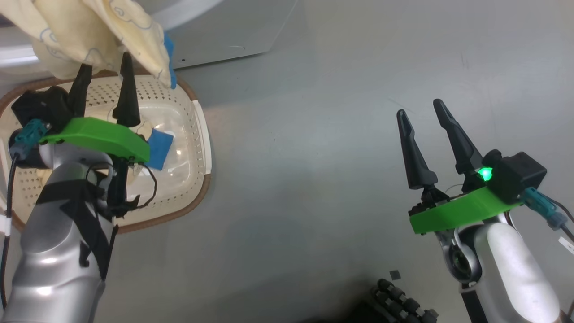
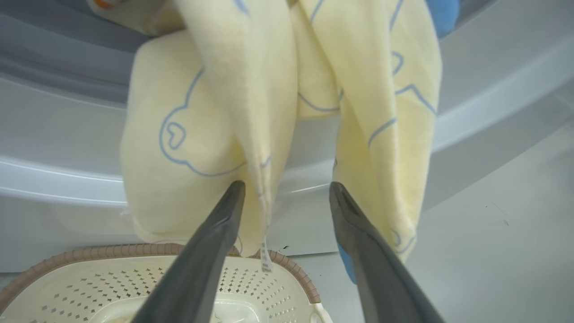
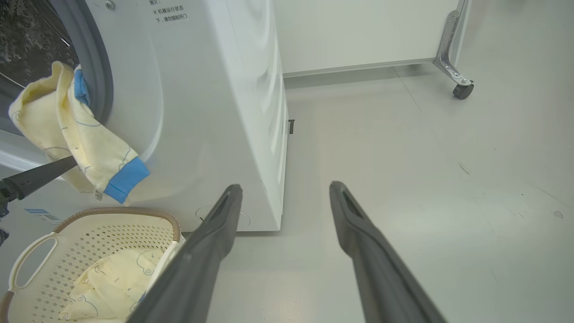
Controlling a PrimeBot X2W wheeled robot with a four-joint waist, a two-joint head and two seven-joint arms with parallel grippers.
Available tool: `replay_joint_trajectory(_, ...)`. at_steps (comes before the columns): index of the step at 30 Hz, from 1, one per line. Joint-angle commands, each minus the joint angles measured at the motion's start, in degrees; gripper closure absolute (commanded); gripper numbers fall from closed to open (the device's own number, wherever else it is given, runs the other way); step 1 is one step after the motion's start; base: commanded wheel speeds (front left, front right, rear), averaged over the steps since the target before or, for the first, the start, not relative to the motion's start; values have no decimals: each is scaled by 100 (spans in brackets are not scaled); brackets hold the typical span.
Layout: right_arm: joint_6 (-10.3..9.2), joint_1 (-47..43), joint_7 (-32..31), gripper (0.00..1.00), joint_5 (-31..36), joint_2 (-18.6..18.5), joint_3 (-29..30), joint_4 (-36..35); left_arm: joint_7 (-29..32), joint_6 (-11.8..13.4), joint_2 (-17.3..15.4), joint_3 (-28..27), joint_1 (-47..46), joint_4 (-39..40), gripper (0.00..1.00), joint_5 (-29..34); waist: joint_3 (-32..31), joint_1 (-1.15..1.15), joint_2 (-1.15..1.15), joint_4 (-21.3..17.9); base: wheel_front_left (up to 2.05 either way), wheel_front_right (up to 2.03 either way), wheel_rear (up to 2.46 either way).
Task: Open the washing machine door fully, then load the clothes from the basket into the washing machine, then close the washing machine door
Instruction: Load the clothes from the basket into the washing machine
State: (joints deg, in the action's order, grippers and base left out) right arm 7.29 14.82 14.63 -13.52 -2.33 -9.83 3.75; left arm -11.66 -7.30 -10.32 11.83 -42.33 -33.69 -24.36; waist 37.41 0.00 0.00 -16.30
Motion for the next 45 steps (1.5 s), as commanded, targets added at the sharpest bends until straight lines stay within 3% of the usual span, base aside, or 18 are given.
replay_joint_trajectory(1, 20, -7, 37, 0, 29, -54, -101, -182, -41, -18, -201, -109, -66, 114, 0, -29, 14, 0, 0, -2, 0, 0, 0)
replay_joint_trajectory(28, 20, 89, 37, 0, 156, -54, -136, -197, -300, -18, -55, 259, -1082, -102, 0, -87, 455, 0, 0, 61, 0, 0, 0)
replay_joint_trajectory(29, 20, 91, 37, 0, 163, -54, -130, -192, -306, -18, -39, 261, -1095, -93, 2, -84, 462, 0, 0, 68, 0, 0, 0)
replay_joint_trajectory(30, 20, 93, 37, 0, 165, -54, -122, -191, -311, -18, -20, 269, -1104, -80, 13, -79, 468, 0, 0, 75, 0, 0, 0)
replay_joint_trajectory(37, 20, 128, 37, 0, 168, -54, -102, -173, -329, -18, 64, 407, -1062, 90, 100, -153, 461, 0, 0, 125, 0, 0, 0)
replay_joint_trajectory(45, 20, 136, 37, 0, 157, -54, -89, -150, -332, -18, 48, 534, -998, 289, 100, -343, 406, 0, 0, 183, 0, 0, 0)
